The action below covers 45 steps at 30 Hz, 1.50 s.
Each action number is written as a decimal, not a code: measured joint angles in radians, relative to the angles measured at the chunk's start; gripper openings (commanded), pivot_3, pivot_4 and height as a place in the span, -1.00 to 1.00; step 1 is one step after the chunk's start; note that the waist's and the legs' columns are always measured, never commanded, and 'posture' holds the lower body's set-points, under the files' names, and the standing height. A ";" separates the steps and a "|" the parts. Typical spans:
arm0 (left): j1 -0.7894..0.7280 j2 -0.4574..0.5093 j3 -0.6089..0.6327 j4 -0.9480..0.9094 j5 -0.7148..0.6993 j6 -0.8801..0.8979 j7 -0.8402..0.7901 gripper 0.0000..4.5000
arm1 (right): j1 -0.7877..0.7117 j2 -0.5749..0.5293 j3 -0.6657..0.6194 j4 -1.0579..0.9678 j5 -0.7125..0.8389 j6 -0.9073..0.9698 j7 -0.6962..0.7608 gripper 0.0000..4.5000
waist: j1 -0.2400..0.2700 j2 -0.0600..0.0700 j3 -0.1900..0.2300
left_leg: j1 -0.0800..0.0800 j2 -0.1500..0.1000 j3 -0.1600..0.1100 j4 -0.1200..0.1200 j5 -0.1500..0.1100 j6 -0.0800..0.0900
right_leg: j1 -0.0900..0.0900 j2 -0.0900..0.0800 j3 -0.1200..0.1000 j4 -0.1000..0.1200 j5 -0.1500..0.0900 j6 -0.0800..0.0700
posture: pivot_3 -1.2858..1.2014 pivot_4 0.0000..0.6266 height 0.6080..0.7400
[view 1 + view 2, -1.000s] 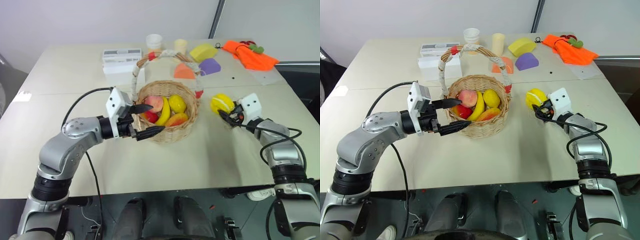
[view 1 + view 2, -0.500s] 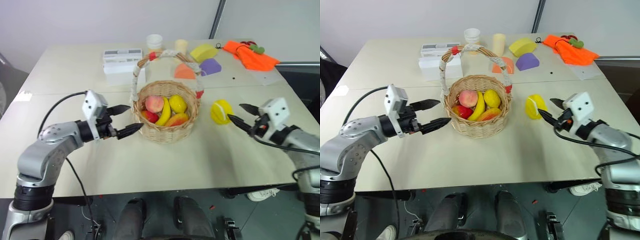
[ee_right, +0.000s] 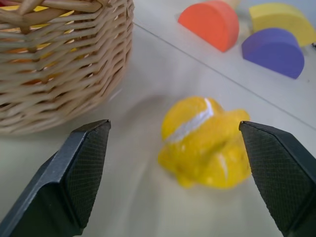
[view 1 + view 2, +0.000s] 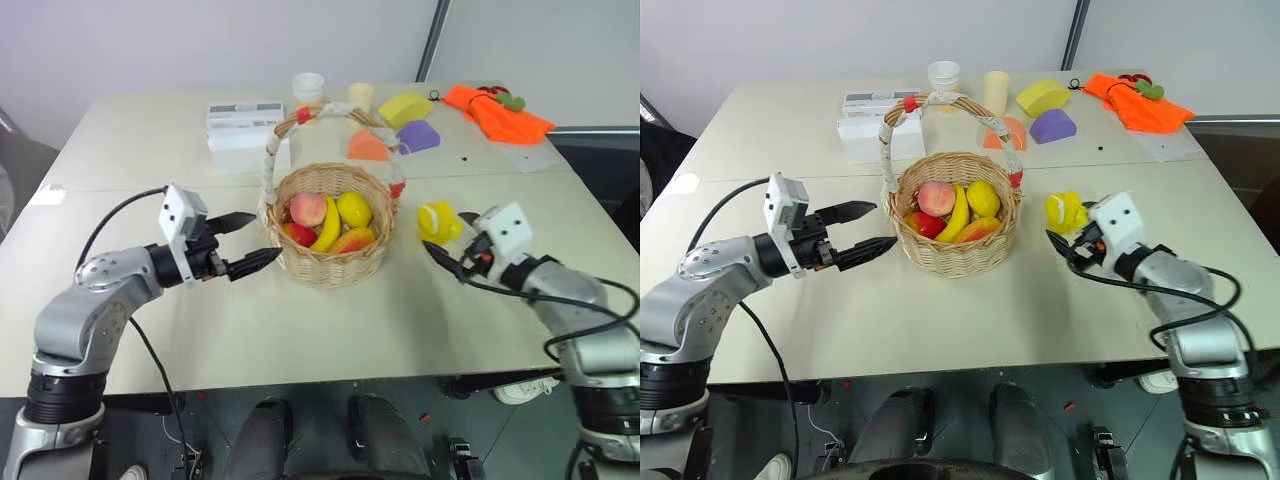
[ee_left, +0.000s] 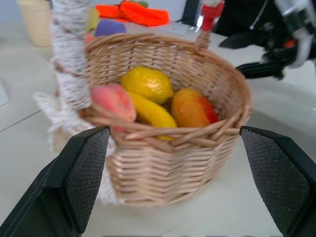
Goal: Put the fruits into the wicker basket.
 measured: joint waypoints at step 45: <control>0.098 0.051 0.088 0.008 -0.014 -0.097 -0.063 1.00 | 0.191 -0.135 -0.299 -0.135 0.321 0.014 0.256 -0.18 | -0.002 0.001 0.000 | 0.001 0.002 -0.001 -0.001 0.000 0.001 | 0.001 0.000 0.000 0.000 -0.001 0.000 | 0.03 -0.52 1.00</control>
